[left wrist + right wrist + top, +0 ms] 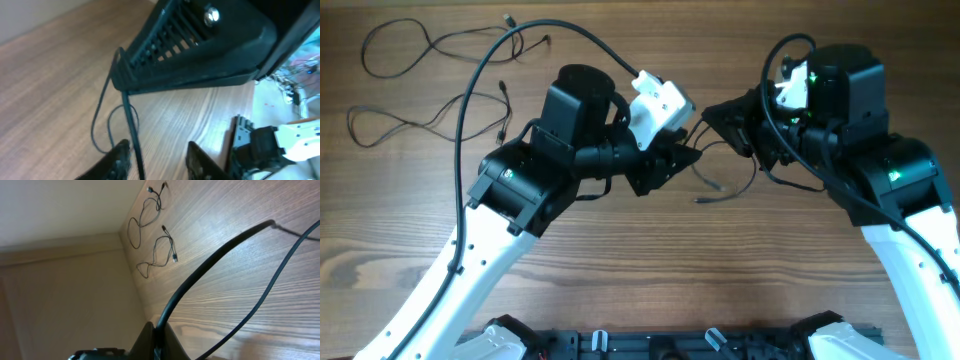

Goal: Untangle cables

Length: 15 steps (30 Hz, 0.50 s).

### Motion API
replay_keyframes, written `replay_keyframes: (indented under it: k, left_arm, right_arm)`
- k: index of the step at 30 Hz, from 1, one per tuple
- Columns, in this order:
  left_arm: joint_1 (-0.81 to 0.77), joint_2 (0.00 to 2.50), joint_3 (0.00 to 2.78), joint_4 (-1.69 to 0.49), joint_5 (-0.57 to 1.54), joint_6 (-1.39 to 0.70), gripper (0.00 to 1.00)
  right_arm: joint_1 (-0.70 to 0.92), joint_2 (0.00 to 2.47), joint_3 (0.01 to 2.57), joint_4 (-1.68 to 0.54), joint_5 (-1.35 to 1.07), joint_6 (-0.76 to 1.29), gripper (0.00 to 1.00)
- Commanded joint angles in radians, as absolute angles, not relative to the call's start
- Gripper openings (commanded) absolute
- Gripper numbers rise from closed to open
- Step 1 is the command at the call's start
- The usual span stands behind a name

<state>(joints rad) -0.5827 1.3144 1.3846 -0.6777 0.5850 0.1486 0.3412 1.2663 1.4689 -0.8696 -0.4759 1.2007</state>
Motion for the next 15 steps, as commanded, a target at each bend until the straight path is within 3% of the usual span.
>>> replay_keyframes:
  k: [1, 7, 14, 15]
  left_arm:
    - [-0.588, 1.309, 1.388, -0.702, 0.606, 0.154, 0.34]
    - [-0.588, 1.321, 1.388, -0.718, 0.559, 0.154, 0.31]
    - [-0.587, 1.321, 1.388, -0.692, 0.559, 0.153, 0.04]
    - [-0.587, 1.321, 1.388, -0.688, 0.555, 0.152, 0.04]
  right_arm:
    - [0.339, 1.277, 1.479, -0.844, -0.542, 1.260, 0.04]
    - [0.339, 1.277, 1.479, -0.827, -0.575, 1.260, 0.04]
    - [0.339, 1.277, 1.479, -0.848, -0.548, 1.257, 0.04]
    - [0.339, 1.277, 1.479, -0.861, -0.525, 1.257, 0.04]
